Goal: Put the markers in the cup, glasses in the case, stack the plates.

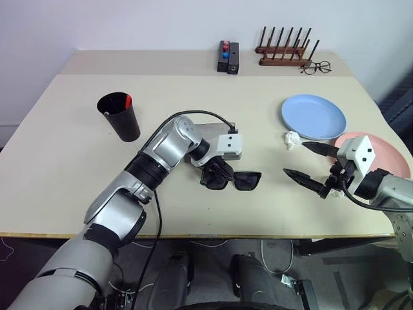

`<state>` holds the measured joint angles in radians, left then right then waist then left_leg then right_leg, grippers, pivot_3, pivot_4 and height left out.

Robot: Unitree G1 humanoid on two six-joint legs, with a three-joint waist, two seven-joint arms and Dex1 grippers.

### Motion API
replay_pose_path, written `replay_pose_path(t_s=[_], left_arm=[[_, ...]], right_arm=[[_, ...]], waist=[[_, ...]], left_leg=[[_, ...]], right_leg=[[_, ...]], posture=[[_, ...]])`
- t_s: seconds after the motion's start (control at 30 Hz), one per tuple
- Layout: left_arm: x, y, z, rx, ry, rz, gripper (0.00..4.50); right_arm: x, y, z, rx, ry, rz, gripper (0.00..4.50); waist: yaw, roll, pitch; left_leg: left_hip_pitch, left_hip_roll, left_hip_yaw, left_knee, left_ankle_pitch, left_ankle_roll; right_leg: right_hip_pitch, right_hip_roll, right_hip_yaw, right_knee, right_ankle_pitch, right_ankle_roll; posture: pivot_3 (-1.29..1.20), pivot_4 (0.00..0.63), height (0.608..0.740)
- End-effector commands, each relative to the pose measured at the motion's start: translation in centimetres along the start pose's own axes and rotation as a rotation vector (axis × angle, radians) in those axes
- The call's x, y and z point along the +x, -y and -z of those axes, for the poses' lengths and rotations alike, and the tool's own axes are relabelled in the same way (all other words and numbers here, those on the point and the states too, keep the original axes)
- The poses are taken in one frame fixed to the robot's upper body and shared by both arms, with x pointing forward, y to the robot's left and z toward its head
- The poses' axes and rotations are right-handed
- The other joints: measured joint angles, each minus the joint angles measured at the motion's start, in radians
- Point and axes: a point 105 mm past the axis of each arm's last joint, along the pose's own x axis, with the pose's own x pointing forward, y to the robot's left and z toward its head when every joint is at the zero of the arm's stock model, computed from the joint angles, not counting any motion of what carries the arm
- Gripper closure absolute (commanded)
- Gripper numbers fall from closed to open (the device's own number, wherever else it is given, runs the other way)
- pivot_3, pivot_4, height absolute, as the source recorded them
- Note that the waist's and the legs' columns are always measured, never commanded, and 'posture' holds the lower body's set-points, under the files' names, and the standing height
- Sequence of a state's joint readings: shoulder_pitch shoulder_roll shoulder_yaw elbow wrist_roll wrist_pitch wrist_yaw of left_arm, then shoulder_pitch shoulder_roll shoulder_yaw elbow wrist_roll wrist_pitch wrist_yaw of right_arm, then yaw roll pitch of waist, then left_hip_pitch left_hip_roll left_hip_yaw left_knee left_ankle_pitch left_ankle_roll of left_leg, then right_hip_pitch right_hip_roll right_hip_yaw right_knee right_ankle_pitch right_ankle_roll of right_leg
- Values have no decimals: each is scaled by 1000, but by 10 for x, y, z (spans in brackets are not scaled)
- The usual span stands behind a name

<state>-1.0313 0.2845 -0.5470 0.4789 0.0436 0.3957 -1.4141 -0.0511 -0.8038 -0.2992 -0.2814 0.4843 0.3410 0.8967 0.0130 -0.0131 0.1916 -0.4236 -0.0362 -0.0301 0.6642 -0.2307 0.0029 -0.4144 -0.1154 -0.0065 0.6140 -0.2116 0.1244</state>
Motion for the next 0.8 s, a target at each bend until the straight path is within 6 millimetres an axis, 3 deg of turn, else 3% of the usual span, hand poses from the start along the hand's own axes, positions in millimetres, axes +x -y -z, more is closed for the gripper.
replay_pose_path(t_s=[0.03, 0.2, 0.3, 0.47, 0.57, 0.8], left_arm=[[-13, -5, -21, 75, 109, -42, 4491], [-46, -20, -54, 166, 295, -139, 4491], [-65, -30, -57, 185, 311, -186, 4491], [-97, -56, -50, 139, 236, -289, 4491], [-113, -65, -37, 121, 141, -332, 4491], [-124, -68, -10, 102, 0, -338, 4491]], right_arm=[[-1, 6, -16, -58, 39, 16, 0], [1, 10, -18, -60, 52, 18, 0], [3, 12, -17, -63, 54, 21, 0], [8, 12, -16, -63, 63, 10, 0], [11, 10, -15, -58, 65, -15, 0], [5, 4, -2, -68, 17, -101, 0]], waist=[[0, 0, 0], [1, 0, 1], [0, 0, 1], [0, -1, 1], [-2, -1, 1], [1, -1, 1]], left_leg=[[0, 0, 0, 0, 0, 0], [-2, 0, 0, 0, 0, 0], [-2, -1, 0, 0, 0, 0], [-2, -2, 1, 0, 0, 0], [-2, -3, 1, 0, 0, 1], [-3, -3, 2, 0, -1, 1]], right_leg=[[0, 0, 0, 0, 0, 0], [-2, -1, 0, 0, 0, 0], [-2, -1, 0, 0, 0, 0], [-2, 0, 0, 0, 1, 2], [-3, 0, 0, 0, 1, 4], [-3, 0, 0, 0, 1, 5]], posture=[[0, 150, 740], [0, 150, 740], [0, 150, 740], [0, 150, 740], [0, 150, 740], [0, 150, 740]])
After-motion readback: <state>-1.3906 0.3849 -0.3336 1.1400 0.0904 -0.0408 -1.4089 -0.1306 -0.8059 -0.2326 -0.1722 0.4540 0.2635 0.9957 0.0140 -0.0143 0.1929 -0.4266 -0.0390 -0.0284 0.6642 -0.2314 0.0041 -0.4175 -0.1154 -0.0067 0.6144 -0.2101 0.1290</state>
